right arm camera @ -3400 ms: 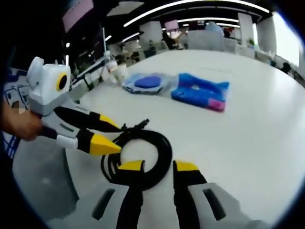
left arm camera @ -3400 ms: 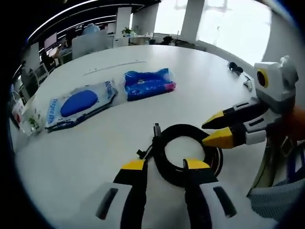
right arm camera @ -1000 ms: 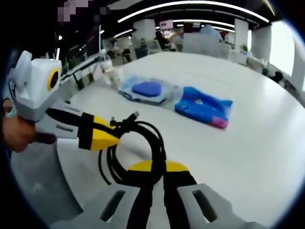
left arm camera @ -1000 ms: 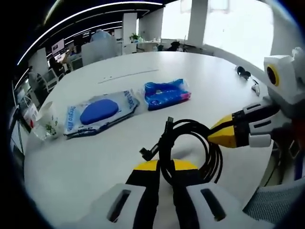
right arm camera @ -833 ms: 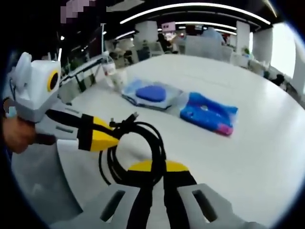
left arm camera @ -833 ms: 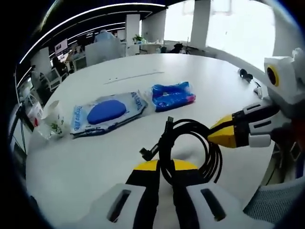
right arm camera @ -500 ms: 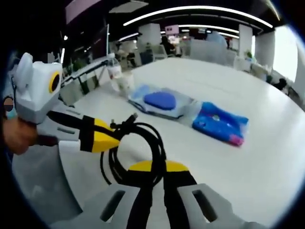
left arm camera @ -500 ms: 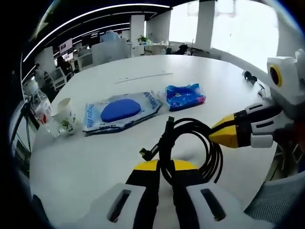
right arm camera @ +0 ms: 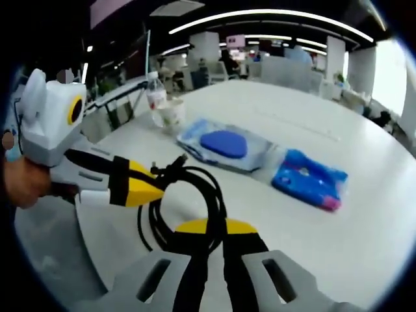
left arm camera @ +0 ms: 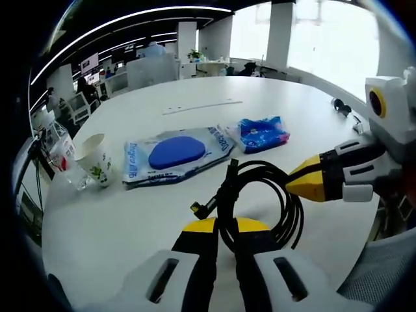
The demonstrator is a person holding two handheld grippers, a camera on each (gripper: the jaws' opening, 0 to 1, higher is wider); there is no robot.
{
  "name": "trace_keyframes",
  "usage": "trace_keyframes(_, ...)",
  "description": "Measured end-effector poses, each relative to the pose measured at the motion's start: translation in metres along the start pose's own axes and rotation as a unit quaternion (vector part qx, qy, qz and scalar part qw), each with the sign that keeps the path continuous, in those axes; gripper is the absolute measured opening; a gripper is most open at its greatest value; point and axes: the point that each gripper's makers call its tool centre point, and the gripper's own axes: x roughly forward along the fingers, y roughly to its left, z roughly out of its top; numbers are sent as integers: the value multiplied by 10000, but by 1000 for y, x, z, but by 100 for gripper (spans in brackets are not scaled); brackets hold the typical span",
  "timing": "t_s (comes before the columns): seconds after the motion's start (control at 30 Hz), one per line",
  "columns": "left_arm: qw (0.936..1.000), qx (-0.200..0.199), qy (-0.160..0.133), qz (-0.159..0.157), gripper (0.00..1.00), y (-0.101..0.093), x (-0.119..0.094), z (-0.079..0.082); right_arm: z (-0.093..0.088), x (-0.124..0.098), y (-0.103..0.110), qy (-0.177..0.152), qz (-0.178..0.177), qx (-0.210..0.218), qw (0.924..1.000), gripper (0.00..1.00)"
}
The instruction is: Arrange the tabletop items into an orderly group along one side of the table until the central work area is clear of visible clutter.
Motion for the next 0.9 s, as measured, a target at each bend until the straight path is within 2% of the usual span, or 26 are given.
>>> trace_keyframes(0.27,9999,-29,91,-49,7,14,9,-3,2,16,3,89,-44,-16,9999,3)
trace_keyframes(0.7,9995,-69,248,-200,7,21,26,-4,1,34,-6,245,-119,-45,9996,4)
trace_keyframes(0.9,9989,11,382,-262,8,22,32,-10,-2,41,-7,336,-131,-108,9993,4)
